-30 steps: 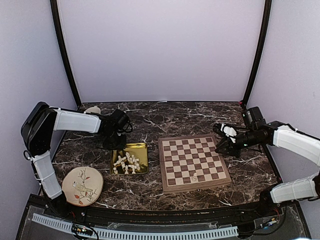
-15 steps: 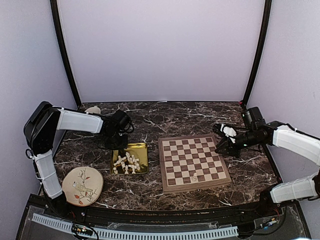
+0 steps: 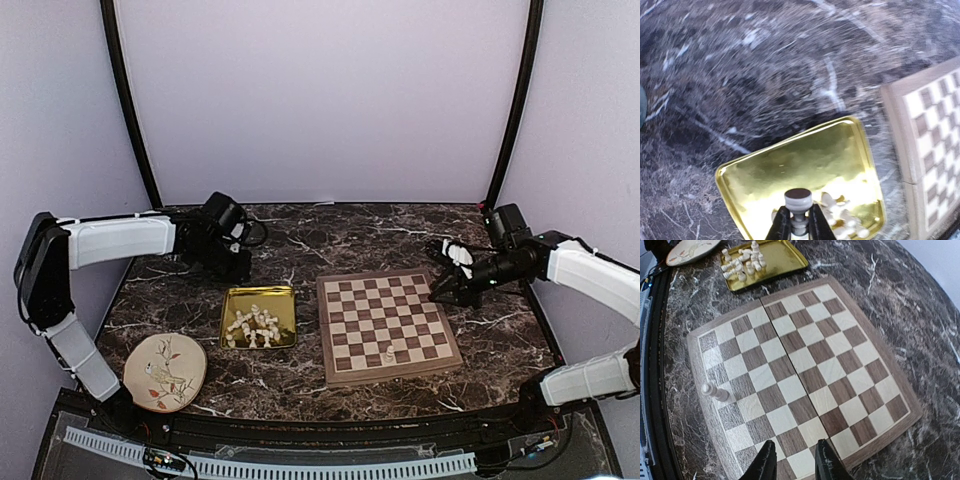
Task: Set up the chess pieces on the board
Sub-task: Pick up the pawn from the storage box, then pass from the left arm to the right
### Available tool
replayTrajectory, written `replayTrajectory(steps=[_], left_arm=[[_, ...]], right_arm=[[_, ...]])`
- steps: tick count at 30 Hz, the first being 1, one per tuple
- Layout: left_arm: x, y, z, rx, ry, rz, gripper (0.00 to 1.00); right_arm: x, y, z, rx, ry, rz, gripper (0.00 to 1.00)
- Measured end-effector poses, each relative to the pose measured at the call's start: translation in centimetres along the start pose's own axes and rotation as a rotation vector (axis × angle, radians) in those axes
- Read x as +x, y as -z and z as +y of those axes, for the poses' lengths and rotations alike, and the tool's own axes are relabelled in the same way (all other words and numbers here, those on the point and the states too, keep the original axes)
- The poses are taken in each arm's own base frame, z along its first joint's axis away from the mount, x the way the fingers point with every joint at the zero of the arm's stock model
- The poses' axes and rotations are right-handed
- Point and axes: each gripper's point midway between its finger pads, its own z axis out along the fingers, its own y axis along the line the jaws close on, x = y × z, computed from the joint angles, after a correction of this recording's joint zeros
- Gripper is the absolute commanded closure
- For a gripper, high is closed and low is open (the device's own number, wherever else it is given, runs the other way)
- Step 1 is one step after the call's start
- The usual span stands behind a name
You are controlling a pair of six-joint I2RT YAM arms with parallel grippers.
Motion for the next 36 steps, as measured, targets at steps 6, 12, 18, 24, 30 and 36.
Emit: replayTrajectory(steps=[6, 12, 18, 24, 30, 36], left_arm=[[-3.4, 6.4, -6.8, 0.353, -0.110, -0.070, 0.97], [-1.0, 7.6, -12.8, 0.695, -0.161, 0.058, 0.97], [2.8, 7.2, -18.9, 0.935, -0.217, 0.251, 0.97], [3.9, 8.1, -22.2, 1.096, -0.222, 0.347, 0.97], [3.3, 10.1, -23.3, 1.219, -0.201, 0.375, 0.97], [3.1, 11.1, -23.9, 1.267, -0.201, 0.395, 0.96]], right_arm=[[-8.4, 3.5, -1.0, -0.070, 0.132, -0.111, 0.55], [-13.7, 5.1, 1.1, -0.075, 0.329, -0.180, 0.54], [-14.3, 1.7, 3.8, -0.142, 0.454, -0.098, 0.54], [-13.9, -2.3, 6.8, -0.198, 0.599, 0.006, 0.52], [-13.9, -3.8, 8.6, -0.209, 0.688, 0.052, 0.50], [-13.9, -5.8, 9.6, -0.203, 0.734, 0.084, 0.51]])
